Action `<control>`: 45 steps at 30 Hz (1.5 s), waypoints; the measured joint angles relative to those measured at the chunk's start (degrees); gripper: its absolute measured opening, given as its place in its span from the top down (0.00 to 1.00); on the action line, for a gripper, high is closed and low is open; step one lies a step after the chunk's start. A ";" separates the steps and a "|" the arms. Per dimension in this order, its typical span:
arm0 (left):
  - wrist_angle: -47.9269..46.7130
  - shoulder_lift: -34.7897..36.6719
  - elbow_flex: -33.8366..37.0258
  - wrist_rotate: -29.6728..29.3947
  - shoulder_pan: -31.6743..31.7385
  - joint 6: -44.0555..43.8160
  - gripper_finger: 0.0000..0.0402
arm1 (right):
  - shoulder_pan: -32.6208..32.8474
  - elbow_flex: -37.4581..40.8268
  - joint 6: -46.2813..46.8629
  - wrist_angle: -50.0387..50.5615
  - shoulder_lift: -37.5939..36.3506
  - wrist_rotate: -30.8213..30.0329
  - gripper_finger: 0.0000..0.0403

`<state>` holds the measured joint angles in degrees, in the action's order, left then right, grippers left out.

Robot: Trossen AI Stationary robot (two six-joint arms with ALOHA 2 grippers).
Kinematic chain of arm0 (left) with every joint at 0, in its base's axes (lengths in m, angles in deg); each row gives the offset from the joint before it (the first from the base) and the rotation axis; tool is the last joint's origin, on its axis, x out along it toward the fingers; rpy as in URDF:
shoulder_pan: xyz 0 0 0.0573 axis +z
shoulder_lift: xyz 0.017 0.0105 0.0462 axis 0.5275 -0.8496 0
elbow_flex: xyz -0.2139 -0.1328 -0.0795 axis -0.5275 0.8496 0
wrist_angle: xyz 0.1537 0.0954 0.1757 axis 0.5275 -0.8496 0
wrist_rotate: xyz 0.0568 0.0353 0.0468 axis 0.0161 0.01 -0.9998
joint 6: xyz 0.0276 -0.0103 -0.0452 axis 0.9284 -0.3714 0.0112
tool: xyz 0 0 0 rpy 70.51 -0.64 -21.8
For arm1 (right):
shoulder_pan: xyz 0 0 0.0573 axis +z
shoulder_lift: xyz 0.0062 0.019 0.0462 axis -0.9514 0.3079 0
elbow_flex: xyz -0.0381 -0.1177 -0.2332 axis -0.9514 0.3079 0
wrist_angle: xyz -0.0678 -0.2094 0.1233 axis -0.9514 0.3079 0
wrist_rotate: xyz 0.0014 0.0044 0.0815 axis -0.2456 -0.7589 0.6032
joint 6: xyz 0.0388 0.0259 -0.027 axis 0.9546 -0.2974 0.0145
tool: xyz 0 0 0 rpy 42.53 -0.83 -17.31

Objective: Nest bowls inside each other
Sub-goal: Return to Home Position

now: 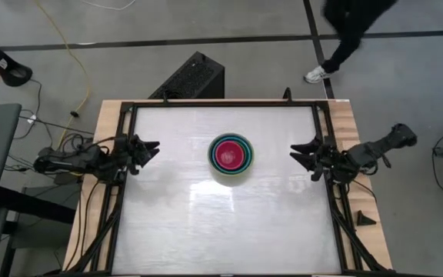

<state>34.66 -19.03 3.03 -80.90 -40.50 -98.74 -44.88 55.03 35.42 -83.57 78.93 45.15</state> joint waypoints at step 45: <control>-1.92 -0.46 8.90 -0.08 0.02 13.71 0.53 | 9.35 19.42 -11.53 -3.85 -16.04 -8.65 0.53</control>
<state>32.74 -19.49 11.92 -80.99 -40.48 -85.03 -35.53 74.45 23.89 -87.42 62.89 36.50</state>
